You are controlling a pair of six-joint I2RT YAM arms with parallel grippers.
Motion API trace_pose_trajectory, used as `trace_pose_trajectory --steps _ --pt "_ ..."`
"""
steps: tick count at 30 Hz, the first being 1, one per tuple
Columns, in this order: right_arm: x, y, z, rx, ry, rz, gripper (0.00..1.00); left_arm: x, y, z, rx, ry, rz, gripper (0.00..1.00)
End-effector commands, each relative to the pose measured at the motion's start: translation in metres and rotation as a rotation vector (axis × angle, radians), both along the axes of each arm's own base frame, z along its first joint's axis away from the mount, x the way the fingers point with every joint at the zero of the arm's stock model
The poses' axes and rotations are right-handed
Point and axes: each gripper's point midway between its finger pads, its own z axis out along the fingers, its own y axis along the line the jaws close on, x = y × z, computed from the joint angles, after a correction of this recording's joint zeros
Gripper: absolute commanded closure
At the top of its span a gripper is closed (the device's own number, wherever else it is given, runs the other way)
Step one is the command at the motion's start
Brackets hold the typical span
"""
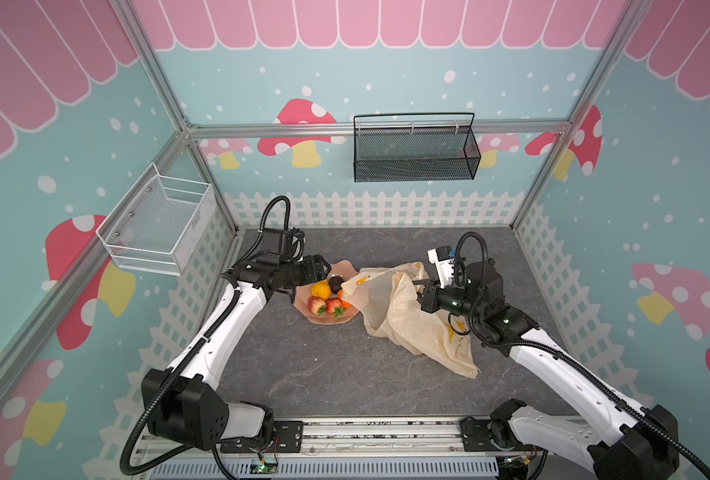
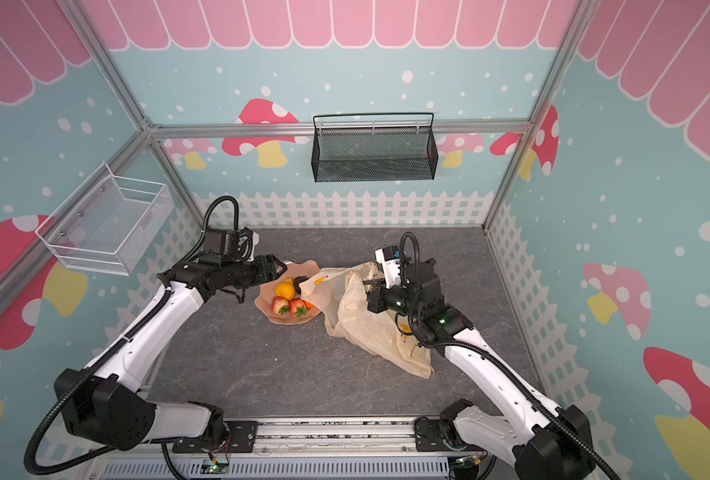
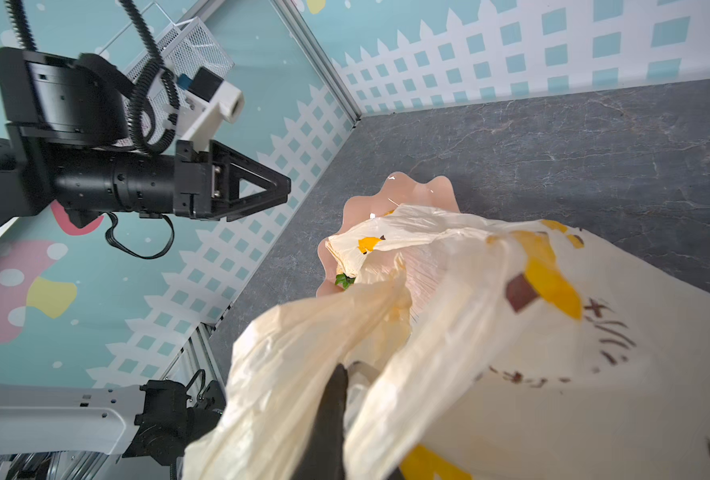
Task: Place the fruits into the plastic bag
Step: 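Raise the left gripper out of the bag and move back over the bowl, then lower the left gripper onto the yellow pear and close on it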
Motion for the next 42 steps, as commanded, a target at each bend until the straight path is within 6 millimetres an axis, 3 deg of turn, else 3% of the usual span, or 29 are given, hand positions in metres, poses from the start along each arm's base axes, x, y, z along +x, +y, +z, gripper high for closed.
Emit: trace_pose_trajectory --steps 1,8,12,16,26,28,36,42 --pt "0.001 0.001 0.008 -0.008 -0.013 0.002 1.00 -0.007 0.014 -0.020 0.087 0.099 0.010 0.24" --pt "0.000 0.001 0.007 -0.017 -0.012 0.003 1.00 0.001 0.026 -0.034 0.212 0.133 -0.015 0.23" --pt "0.000 0.000 0.007 -0.021 -0.016 0.001 1.00 0.009 0.035 -0.043 0.296 0.164 -0.019 0.14" --pt "0.000 0.000 0.007 -0.025 -0.018 0.002 1.00 0.015 0.040 -0.057 0.385 0.196 -0.047 0.13" --pt "0.000 0.001 0.006 -0.030 -0.018 0.006 1.00 0.036 0.025 -0.098 0.443 0.269 -0.126 0.08" --pt "0.000 0.001 0.007 -0.030 -0.020 0.008 1.00 0.042 0.022 -0.104 0.444 0.275 -0.128 0.01" --pt "0.000 -0.002 0.009 -0.036 -0.030 -0.003 1.00 0.060 0.011 -0.129 0.427 0.310 -0.140 0.01" --pt "-0.001 -0.004 0.010 -0.039 -0.036 -0.010 1.00 0.059 0.007 -0.147 0.403 0.360 -0.140 0.03"
